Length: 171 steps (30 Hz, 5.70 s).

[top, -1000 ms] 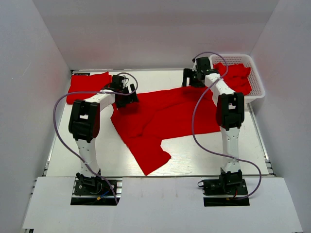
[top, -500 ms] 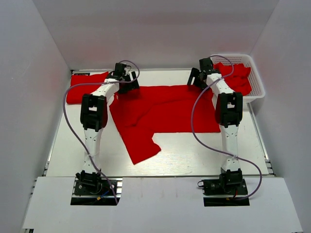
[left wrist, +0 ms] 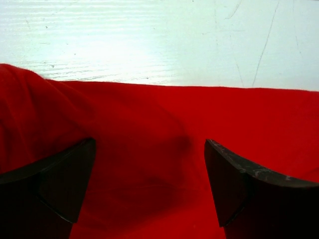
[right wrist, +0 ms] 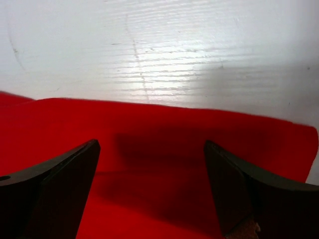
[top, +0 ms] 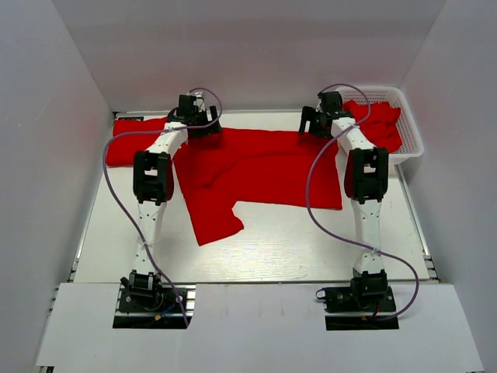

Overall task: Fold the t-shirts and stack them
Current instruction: Fold the flattened tshirt in 1/3 of the way, then grap the side of the flattened tshirt closest away from the robot with both arms, then fold the other side of the tshirt into a rectangle

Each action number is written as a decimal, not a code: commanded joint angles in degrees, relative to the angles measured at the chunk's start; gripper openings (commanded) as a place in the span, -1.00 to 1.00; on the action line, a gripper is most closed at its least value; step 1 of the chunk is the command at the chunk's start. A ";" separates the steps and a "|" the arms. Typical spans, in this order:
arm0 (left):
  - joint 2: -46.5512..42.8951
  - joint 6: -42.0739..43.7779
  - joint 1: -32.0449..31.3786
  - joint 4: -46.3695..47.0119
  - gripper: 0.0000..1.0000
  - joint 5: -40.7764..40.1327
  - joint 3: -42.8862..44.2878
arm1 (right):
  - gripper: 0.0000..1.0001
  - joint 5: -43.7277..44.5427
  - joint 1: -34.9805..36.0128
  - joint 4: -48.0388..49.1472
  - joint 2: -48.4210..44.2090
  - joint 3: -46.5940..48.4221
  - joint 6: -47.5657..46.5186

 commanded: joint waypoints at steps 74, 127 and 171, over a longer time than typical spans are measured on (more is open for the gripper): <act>-65.88 -10.80 -17.64 -14.62 -1.00 -7.15 -81.16 | 0.81 22.53 5.04 3.65 -57.99 -76.30 21.31; -49.71 -9.13 -9.82 -12.17 -1.00 -12.52 -46.10 | -1.00 16.12 2.14 5.95 -46.92 -59.26 15.69; -32.22 8.71 2.23 11.75 -1.00 -2.58 -28.78 | -1.00 20.87 -0.58 -3.73 -29.43 -30.34 12.61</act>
